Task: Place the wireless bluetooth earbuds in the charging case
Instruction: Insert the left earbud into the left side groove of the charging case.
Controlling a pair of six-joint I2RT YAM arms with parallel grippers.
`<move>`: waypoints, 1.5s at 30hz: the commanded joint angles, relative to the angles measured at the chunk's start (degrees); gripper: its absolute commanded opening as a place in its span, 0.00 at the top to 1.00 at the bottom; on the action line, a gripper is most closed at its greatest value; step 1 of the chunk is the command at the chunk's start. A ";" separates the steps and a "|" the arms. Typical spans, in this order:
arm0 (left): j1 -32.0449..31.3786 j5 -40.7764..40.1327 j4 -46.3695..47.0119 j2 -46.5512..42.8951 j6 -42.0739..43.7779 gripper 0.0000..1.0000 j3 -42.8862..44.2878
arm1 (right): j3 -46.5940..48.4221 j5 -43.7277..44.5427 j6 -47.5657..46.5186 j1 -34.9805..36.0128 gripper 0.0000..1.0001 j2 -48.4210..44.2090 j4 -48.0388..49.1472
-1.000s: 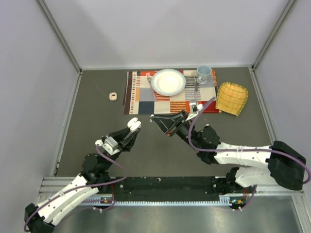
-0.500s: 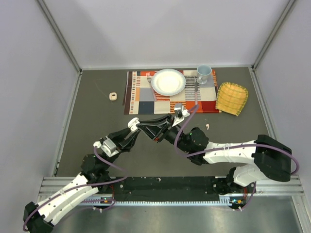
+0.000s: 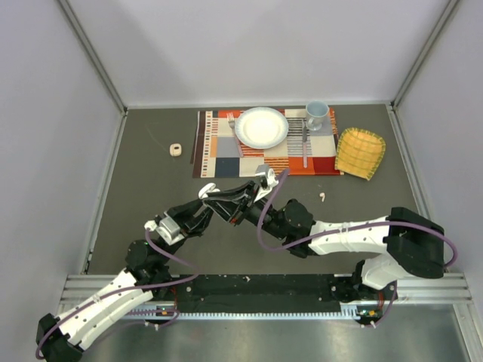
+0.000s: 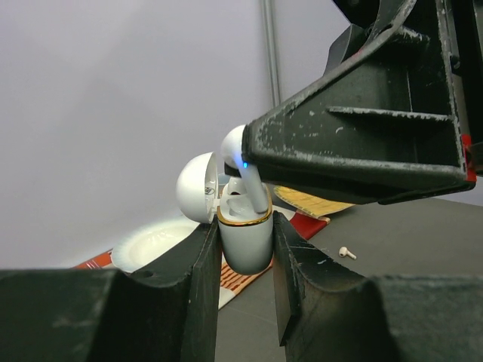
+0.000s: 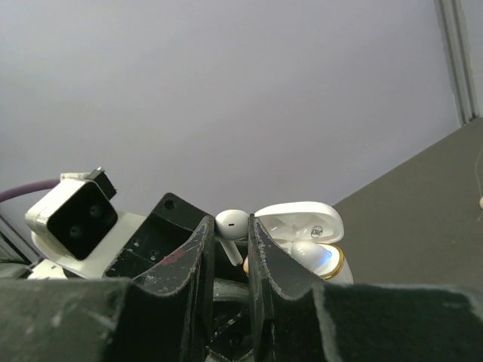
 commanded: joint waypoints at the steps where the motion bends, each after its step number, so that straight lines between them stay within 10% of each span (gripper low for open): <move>1: -0.14 0.95 3.14 -0.15 0.53 1.00 -0.57 | 2.56 2.69 -3.43 1.33 1.00 0.49 -0.34; 45: -0.14 -0.10 10.17 -3.75 -1.41 1.00 -4.17 | 1.15 10.34 -9.14 3.26 1.00 1.64 -7.11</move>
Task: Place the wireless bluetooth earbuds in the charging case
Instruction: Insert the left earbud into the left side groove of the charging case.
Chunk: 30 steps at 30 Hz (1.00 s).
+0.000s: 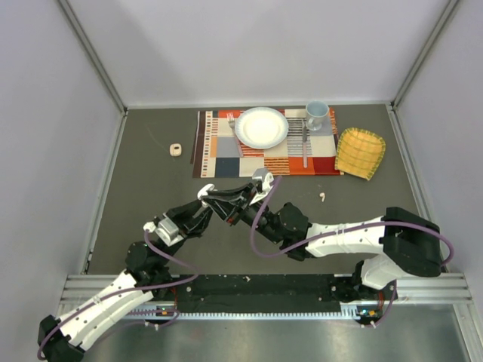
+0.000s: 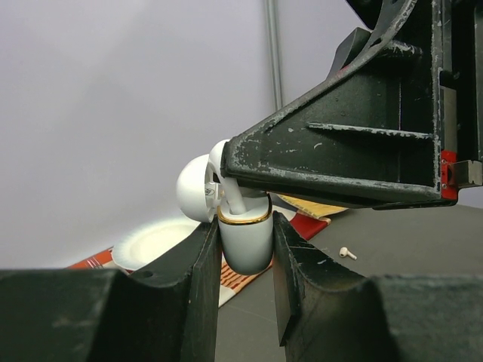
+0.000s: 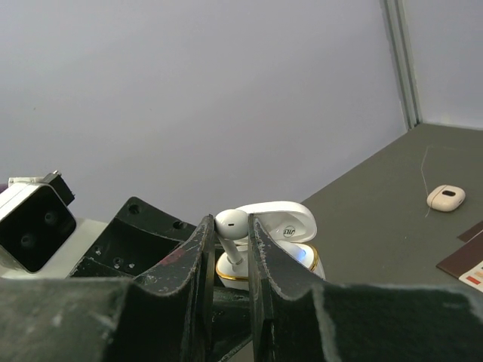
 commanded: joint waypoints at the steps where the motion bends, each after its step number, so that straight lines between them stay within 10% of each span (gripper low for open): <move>1: -0.21 0.20 10.24 -1.87 -1.01 1.00 -3.25 | 0.50 2.43 -3.11 1.14 1.00 -0.26 -6.28; 30: -0.21 -0.68 9.27 -2.58 0.04 1.00 -3.17 | 2.43 6.74 -9.80 1.94 0.90 -3.17 -15.68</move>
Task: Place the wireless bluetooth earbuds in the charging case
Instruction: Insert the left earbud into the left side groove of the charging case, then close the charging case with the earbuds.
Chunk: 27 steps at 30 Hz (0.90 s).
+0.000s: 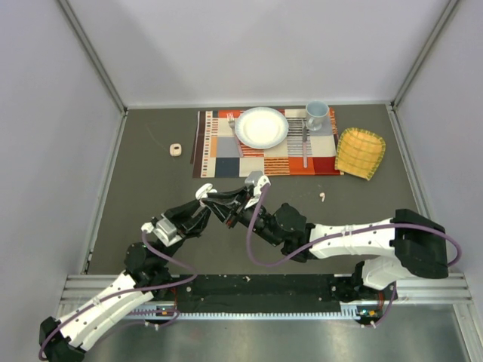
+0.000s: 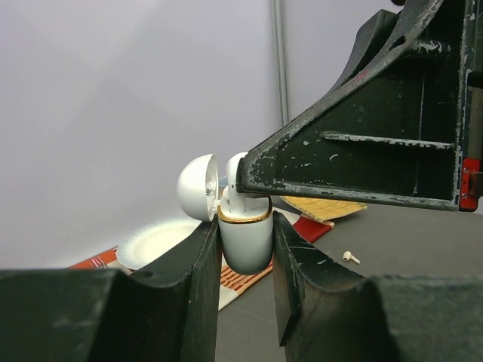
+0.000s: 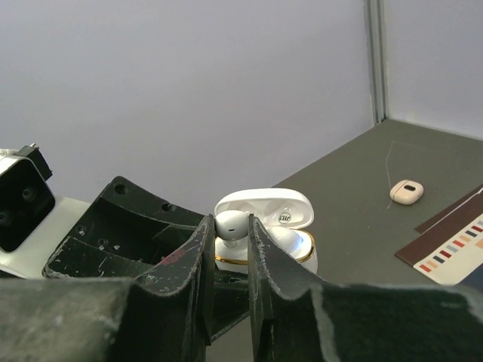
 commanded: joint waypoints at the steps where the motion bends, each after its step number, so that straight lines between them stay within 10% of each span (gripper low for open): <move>1: -0.21 0.81 10.19 -0.59 0.17 1.00 -2.88 | 0.46 3.62 -1.86 -0.05 0.88 -0.43 -6.59; 27: -0.21 1.25 8.52 -0.24 -0.09 1.00 -2.79 | 3.98 3.53 -3.27 0.03 0.45 -4.03 -2.28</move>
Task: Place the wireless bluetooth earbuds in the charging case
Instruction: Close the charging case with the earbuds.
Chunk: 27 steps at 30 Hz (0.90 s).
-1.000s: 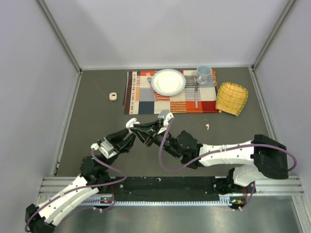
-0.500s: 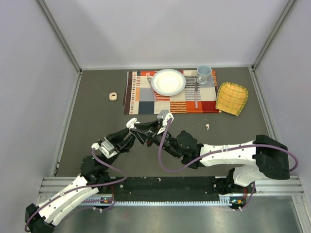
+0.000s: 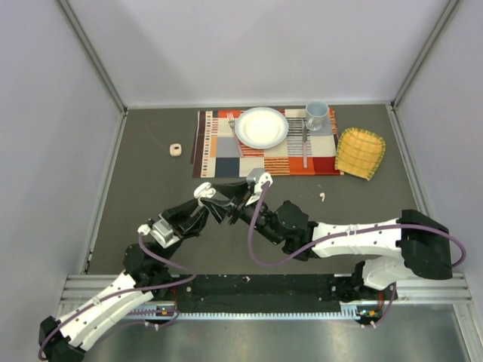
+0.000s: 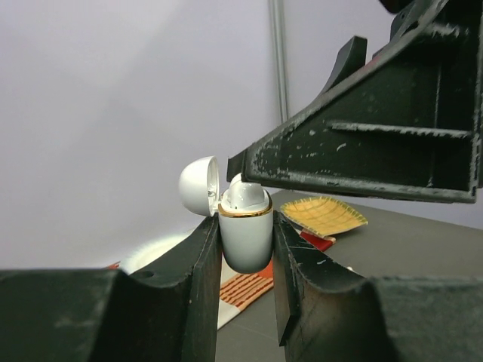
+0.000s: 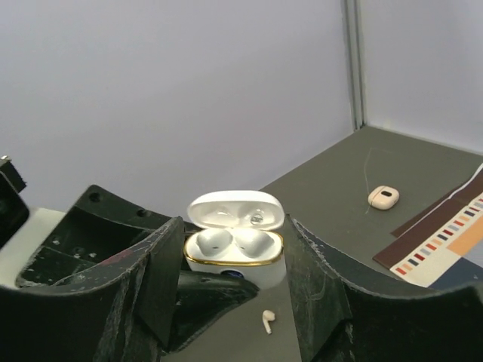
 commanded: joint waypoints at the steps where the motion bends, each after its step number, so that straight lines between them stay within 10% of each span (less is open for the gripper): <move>1: -0.21 1.14 6.42 -0.85 -0.18 1.00 -2.79 | 2.56 2.21 -0.21 -0.23 0.44 -3.05 0.01; 14: -0.21 -0.09 5.10 -0.85 -0.61 1.00 -2.79 | 0.01 4.92 -0.47 -0.23 0.36 -8.50 2.12; 19: -0.21 -0.44 3.08 -1.64 -0.79 1.00 -2.44 | 6.15 12.76 2.96 -0.75 0.17 -11.23 -19.21; 27: -0.21 1.40 0.97 -2.08 -0.62 1.00 -2.09 | 11.88 11.02 18.30 -7.33 0.14 -13.34 -40.67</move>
